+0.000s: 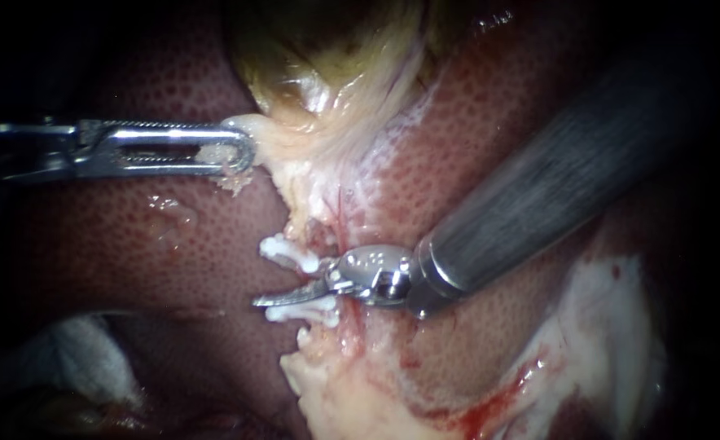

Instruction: Go to the cutting position left tube

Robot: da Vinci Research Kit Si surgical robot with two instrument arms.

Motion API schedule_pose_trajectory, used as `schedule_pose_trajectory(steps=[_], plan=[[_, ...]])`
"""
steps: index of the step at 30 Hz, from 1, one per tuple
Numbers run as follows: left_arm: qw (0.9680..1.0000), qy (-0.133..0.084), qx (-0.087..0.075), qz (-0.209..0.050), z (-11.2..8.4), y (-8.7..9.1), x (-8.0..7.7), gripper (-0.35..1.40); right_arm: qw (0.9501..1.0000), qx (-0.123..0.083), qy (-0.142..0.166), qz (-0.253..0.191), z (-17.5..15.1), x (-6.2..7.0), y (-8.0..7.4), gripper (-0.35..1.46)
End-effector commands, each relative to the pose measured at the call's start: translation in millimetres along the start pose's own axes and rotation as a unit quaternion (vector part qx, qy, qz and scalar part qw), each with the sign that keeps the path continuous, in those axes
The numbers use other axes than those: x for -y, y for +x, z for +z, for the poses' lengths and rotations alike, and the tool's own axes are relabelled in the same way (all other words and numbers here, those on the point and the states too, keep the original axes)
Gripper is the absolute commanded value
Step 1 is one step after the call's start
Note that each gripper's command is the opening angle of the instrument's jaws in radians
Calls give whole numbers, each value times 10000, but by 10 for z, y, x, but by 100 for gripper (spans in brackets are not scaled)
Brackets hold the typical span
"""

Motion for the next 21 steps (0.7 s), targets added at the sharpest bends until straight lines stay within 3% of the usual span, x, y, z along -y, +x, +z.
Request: schedule_pose_trajectory(steps=[1,14,15,21], plan=[[10000,-4,5,3,0,0,0,-35,10000,17,-11,11,0,0,0,141],[10000,-11,10,6,3,-1,0,-35,10000,15,-24,39,6,-2,0,140],[10000,-11,10,6,3,-1,0,-35,10000,15,-24,39,6,-2,0,130],[10000,-11,9,6,3,-1,0,-35,10000,16,-21,36,5,-1,0,130]])
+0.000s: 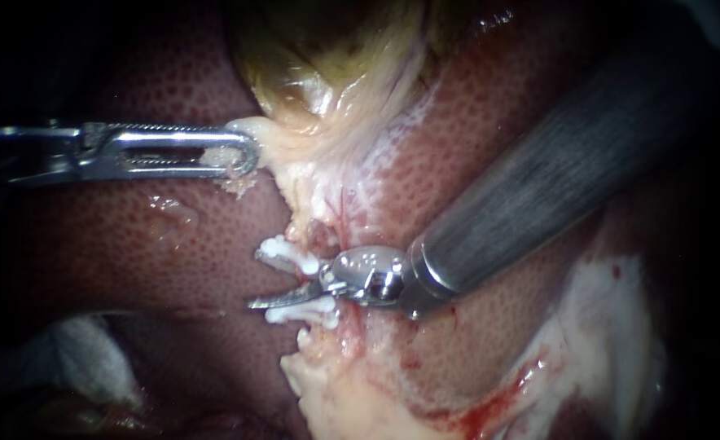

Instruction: Go to the cutting position left tube

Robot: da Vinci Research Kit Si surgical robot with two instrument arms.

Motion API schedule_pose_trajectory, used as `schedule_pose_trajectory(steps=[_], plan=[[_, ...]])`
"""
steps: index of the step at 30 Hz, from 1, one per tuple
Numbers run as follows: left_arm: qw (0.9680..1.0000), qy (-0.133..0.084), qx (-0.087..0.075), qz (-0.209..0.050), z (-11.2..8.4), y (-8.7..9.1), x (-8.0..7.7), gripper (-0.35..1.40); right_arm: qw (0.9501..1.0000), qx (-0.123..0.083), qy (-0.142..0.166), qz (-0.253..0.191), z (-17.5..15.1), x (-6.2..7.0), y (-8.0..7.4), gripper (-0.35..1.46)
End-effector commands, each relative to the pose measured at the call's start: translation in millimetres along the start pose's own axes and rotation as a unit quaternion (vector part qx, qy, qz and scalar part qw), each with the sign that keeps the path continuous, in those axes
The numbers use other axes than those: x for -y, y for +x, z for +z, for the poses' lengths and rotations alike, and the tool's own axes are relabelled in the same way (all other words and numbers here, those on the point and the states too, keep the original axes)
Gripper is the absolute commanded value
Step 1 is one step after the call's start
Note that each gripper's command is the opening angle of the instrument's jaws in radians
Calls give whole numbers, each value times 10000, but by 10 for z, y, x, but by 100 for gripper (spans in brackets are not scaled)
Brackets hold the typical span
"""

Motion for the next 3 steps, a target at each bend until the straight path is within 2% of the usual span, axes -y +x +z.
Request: schedule_pose_trajectory(steps=[1,3], plan=[[10000,1,-1,0,0,0,0,-35,10000,-2,1,-4,0,0,0,130],[10000,0,-1,0,0,0,0,-35,10000,-2,1,-4,0,0,0,130]])
